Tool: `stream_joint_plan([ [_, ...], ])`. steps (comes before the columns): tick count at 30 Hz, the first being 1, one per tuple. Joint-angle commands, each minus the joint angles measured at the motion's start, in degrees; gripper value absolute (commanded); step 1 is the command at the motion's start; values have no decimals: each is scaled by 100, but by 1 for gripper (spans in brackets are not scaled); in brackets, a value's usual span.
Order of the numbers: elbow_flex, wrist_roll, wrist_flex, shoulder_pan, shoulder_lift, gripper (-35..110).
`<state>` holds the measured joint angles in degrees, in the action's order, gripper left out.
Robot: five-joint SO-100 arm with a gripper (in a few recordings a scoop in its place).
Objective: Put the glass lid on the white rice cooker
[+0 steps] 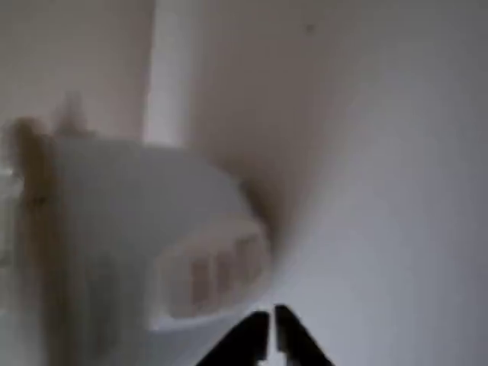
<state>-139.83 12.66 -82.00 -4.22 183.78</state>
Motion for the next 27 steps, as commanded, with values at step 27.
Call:
stream_joint_plan([
  [27, -3085, -519, 1037, -281, 466, 0],
])
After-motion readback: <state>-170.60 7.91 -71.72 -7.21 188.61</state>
